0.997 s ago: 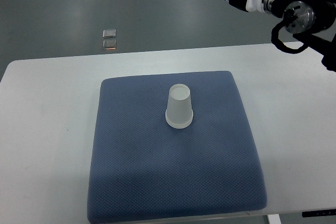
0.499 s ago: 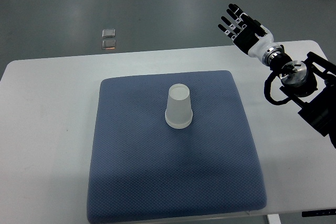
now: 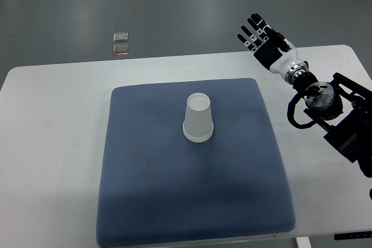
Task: Stack paper cups
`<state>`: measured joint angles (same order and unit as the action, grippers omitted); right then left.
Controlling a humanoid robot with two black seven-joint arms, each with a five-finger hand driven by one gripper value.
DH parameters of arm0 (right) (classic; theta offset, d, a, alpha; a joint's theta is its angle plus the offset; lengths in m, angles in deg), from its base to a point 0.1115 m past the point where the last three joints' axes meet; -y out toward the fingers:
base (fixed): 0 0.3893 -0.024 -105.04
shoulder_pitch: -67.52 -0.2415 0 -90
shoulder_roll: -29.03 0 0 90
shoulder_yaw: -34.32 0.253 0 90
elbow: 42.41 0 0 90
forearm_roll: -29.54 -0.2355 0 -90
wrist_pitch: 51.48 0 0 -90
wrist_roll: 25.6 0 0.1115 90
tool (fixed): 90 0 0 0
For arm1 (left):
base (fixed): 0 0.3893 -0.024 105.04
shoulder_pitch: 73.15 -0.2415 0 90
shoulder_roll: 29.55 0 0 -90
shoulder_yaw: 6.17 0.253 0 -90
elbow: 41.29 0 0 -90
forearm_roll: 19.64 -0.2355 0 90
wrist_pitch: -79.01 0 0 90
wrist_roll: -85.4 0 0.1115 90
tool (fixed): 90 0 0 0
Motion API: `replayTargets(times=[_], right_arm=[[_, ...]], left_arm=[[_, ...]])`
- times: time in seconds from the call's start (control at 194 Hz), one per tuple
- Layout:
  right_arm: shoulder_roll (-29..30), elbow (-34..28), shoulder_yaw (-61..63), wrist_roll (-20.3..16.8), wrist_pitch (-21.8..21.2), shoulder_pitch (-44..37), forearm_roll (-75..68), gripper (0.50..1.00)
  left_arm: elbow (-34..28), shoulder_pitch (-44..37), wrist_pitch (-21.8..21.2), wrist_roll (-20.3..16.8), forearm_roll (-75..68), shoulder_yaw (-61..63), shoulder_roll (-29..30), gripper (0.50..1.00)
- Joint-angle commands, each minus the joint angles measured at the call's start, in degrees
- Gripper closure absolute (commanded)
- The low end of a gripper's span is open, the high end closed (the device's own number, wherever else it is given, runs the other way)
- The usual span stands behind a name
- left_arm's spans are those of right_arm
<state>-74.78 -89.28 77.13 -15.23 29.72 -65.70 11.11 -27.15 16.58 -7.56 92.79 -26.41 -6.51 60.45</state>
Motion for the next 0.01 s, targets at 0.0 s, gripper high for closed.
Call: replayTargets(times=[0.0], right_arm=[[0.3, 0.8, 0.0, 0.0, 0.2, 0.1, 0.1, 0.583]], left_arm=[[-0.1, 0.0, 0.0, 0.0, 0.0, -0.1, 0.0, 0.500]])
